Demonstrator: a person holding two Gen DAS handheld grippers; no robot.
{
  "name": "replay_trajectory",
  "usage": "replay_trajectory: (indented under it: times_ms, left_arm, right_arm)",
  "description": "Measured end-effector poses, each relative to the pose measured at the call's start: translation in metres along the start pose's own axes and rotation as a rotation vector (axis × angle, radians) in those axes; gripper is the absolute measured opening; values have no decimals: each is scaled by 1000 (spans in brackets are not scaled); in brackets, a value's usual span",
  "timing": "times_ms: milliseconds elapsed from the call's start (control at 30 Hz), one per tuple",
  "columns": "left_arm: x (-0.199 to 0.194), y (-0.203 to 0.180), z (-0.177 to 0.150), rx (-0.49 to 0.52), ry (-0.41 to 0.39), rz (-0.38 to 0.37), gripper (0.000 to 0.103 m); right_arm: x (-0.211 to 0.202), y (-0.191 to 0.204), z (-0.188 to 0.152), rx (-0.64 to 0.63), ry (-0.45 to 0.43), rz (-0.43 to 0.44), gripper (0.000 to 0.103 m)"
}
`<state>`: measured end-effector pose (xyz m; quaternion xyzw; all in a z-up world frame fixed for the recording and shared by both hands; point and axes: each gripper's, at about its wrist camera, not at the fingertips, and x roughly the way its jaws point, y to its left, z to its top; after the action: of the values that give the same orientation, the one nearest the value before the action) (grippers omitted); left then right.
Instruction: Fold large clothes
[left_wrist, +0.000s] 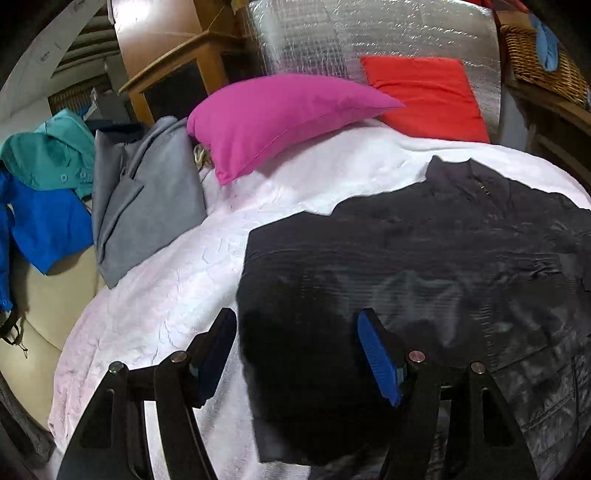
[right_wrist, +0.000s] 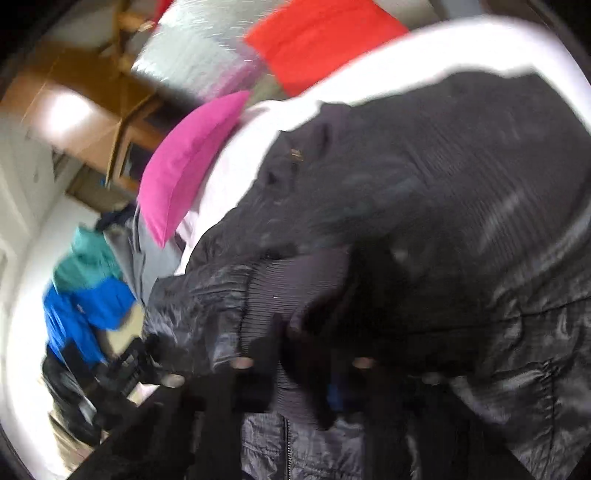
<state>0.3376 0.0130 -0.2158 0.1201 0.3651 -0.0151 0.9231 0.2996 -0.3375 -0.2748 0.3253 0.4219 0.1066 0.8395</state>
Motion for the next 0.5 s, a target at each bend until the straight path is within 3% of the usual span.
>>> replay_trajectory:
  times_ms: [133, 200, 500]
  left_arm:
    - [-24, -9, 6, -1, -105, 21, 69]
    - [-34, -12, 10, -14, -135, 8, 69]
    - [-50, -31, 19, -12, -160, -36, 69]
  right_arm:
    - [-33, 37, -4, -170, -166, -68, 12]
    - [-52, 37, -1, -187, -243, -104, 12]
    - [-125, -35, 35, 25, -481, -242, 12]
